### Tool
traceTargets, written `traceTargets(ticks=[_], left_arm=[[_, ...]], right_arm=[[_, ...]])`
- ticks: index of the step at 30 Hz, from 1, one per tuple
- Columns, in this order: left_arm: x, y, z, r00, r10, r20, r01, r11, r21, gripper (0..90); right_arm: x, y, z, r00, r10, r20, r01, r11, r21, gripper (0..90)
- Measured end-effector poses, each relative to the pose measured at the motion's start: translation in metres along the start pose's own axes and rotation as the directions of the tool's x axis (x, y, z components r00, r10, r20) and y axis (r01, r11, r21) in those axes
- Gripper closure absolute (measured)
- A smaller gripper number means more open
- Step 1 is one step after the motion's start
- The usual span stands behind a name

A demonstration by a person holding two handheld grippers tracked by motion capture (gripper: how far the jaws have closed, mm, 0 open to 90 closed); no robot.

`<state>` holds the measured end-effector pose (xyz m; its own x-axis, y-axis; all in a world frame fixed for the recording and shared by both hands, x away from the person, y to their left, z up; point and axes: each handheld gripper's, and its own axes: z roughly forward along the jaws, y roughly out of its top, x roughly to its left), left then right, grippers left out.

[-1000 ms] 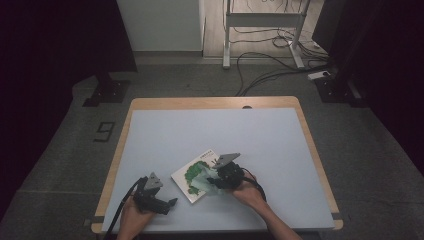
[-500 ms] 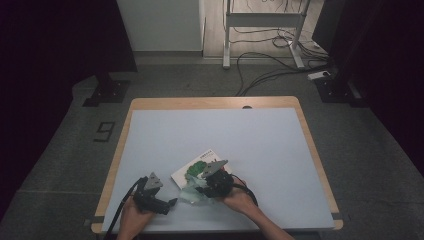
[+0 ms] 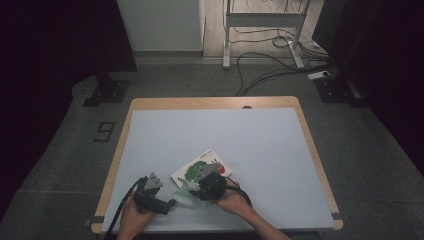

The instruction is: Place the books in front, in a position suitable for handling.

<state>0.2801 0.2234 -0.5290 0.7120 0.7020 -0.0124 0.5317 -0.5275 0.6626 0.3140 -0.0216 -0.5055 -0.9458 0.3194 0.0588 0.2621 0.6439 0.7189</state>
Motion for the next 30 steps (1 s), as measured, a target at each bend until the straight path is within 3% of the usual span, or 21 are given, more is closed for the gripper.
traceTargets(ticks=[10,30], left_arm=[[0.000,0.000,0.000,1.0000,0.001,-0.001,-0.001,1.0000,0.000,0.0],[0.000,0.000,0.000,1.0000,-0.001,-0.001,0.001,1.0000,-0.002,0.0]], right_arm=[[-0.006,0.013,0.012,0.9997,-0.016,0.020,0.016,1.000,0.006,69.8],[-0.025,0.036,0.035,0.9991,0.001,0.043,-0.001,1.000,-0.004,69.8]])
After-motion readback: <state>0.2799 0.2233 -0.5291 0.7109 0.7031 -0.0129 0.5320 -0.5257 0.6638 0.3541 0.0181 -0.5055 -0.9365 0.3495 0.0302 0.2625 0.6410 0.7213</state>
